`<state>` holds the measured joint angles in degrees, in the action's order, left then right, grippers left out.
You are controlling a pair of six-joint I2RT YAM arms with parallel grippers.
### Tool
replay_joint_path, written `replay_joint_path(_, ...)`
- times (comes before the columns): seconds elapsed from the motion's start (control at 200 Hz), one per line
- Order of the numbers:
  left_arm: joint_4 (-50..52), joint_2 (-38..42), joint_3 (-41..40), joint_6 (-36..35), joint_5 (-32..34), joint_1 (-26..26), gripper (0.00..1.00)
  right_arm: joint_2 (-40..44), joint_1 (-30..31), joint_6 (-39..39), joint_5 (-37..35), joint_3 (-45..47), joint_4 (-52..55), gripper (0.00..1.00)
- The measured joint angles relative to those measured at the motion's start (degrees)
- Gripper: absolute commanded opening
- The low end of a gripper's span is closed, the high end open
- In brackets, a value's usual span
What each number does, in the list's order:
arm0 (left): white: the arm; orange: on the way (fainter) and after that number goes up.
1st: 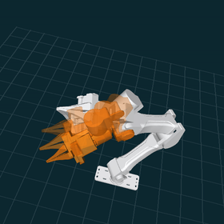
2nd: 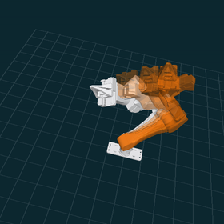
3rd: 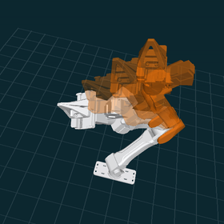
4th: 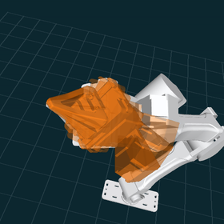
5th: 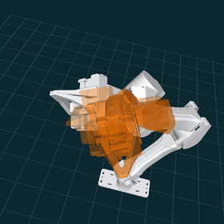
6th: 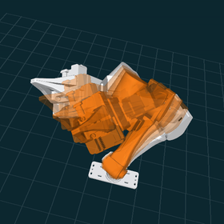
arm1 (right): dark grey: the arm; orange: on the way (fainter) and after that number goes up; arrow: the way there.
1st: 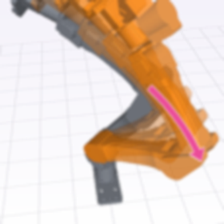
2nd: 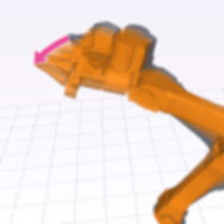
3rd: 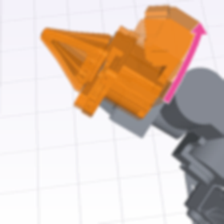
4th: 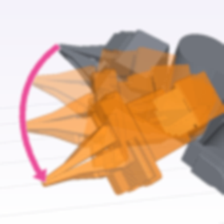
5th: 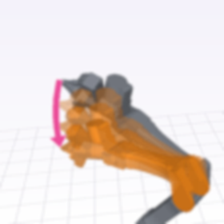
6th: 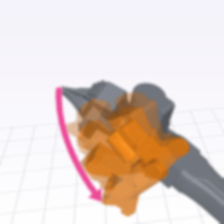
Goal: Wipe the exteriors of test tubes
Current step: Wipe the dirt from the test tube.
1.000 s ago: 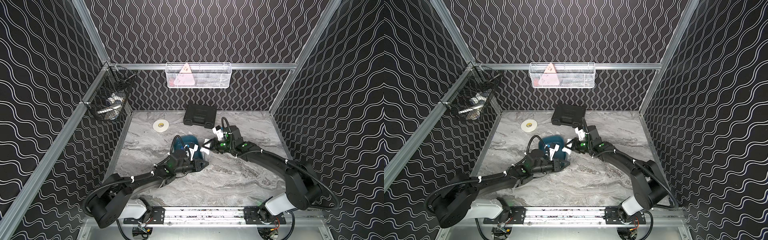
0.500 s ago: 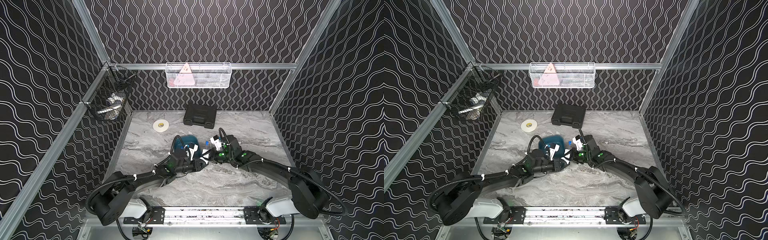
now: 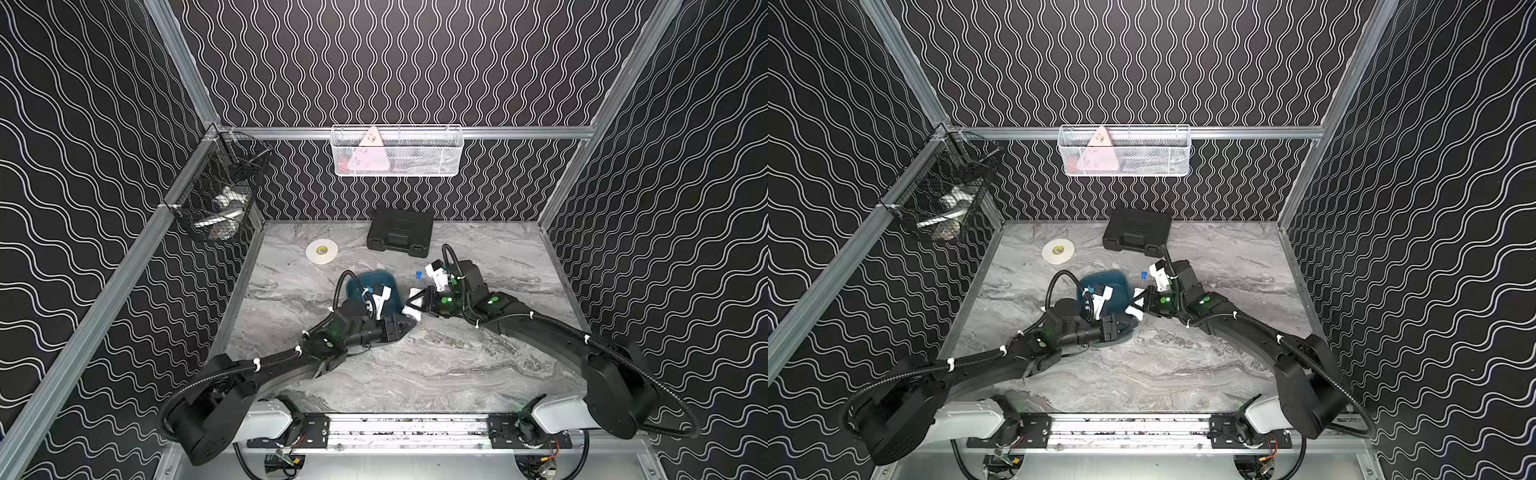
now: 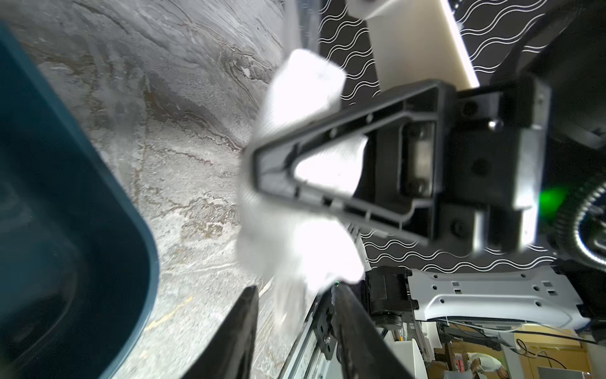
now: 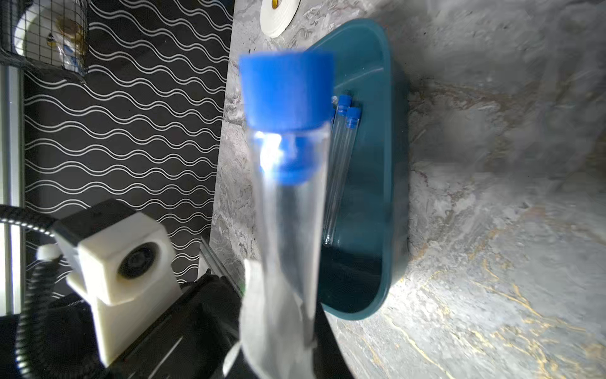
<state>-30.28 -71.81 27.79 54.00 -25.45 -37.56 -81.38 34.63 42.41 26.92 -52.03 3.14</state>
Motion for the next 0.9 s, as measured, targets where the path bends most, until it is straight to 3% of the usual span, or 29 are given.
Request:
replay_joint_path(0.315, 9.4, 5.6, 2.0, -3.3, 0.8, 3.8, 0.52, 4.2, -0.9, -3.0, 0.4, 2.5, 3.2, 0.15)
replay_joint_path(0.54, 13.5, 1.0, 10.7, -9.2, -1.4, 5.0, 0.55, 6.8, 1.7, -3.0, 0.3, 6.3, 5.2, 0.15)
replay_joint_path(0.901, 14.3, -6.8, 14.6, -11.2, -4.8, 5.7, 0.55, 6.6, 8.3, -1.5, -2.3, 8.8, 4.6, 0.15)
